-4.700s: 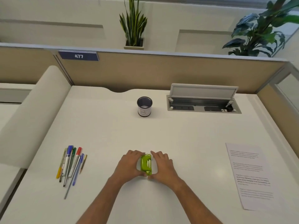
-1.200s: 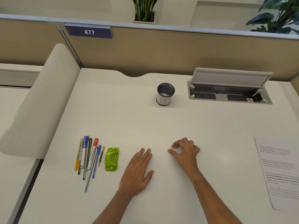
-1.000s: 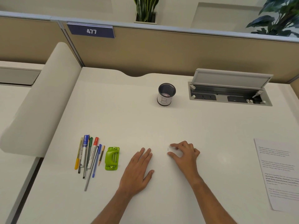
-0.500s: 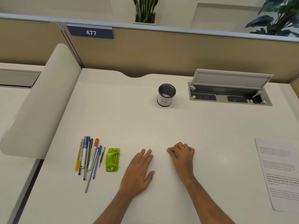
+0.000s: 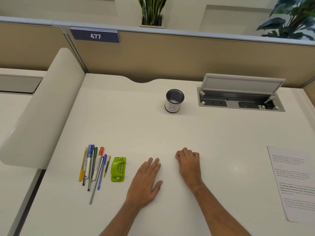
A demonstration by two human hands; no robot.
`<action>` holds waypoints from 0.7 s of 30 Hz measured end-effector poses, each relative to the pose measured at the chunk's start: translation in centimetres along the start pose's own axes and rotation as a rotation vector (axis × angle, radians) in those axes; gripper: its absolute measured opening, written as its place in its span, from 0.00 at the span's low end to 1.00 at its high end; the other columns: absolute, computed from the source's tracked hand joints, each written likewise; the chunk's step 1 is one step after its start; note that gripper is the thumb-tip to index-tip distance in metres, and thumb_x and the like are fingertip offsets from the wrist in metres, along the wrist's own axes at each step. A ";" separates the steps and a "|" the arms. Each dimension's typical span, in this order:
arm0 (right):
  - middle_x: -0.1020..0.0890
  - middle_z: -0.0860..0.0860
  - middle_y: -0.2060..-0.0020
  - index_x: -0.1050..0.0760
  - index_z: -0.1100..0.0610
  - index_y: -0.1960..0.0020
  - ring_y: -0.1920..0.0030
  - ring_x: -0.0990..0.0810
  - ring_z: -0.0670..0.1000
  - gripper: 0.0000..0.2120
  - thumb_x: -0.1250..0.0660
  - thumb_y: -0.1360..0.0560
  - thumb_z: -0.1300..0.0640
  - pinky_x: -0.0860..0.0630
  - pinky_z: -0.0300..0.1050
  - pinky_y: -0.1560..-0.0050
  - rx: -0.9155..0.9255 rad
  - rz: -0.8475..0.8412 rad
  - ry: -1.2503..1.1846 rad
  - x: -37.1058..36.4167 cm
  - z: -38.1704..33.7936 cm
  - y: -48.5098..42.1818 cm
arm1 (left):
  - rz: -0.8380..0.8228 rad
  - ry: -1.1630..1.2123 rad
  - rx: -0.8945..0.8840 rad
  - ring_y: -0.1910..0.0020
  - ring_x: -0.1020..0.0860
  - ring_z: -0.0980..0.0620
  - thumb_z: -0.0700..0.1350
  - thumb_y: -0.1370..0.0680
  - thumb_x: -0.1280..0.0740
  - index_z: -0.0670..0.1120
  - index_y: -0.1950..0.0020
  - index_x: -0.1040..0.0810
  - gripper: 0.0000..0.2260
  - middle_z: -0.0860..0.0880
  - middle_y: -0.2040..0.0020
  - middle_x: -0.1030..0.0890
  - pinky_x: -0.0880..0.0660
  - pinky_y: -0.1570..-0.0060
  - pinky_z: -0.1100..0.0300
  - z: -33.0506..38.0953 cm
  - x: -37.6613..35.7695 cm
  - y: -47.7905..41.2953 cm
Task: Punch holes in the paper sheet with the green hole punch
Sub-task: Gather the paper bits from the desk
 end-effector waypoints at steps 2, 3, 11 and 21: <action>0.23 0.44 0.56 0.24 0.49 0.53 0.58 0.23 0.52 0.10 0.36 0.16 0.61 0.30 0.49 0.49 -0.149 -0.061 -0.195 0.2 0.5 -0.2 | -0.003 0.004 0.000 0.13 0.47 0.50 0.56 0.14 0.40 0.47 0.16 0.36 0.28 0.53 0.13 0.42 0.39 0.18 0.50 0.0 0.0 0.0; 0.23 0.42 0.56 0.25 0.48 0.53 0.57 0.23 0.53 0.10 0.36 0.16 0.61 0.29 0.49 0.47 -0.219 -0.088 -0.311 0.4 0.8 -0.4 | -0.001 0.007 -0.001 0.13 0.47 0.50 0.57 0.14 0.40 0.47 0.16 0.37 0.28 0.53 0.13 0.42 0.40 0.17 0.50 0.0 0.0 0.0; 0.23 0.48 0.56 0.23 0.57 0.53 0.58 0.23 0.44 0.08 0.36 0.17 0.65 0.26 0.47 0.54 -0.359 0.005 -0.707 4.3 1.5 -5.8 | 0.080 0.035 0.032 0.25 0.26 0.47 0.54 0.17 0.35 0.47 0.20 0.31 0.26 0.51 0.23 0.24 0.27 0.28 0.50 0.2 0.8 -1.9; 0.21 0.43 0.57 0.19 0.52 0.53 0.54 0.19 0.49 0.05 0.29 0.19 0.58 0.19 0.61 0.44 -0.415 0.152 -0.733 6.6 0.7 -22.5 | 0.178 0.056 0.082 0.29 0.23 0.44 0.49 0.18 0.37 0.45 0.21 0.30 0.24 0.47 0.27 0.22 0.22 0.32 0.49 -0.1 4.7 -12.3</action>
Point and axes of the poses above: each hand's wrist, its own y-axis away from the middle knuckle, its own x-axis out of the back of the hand, z = x × y, the point moved 2 cm from there along -y, towards the middle knuckle
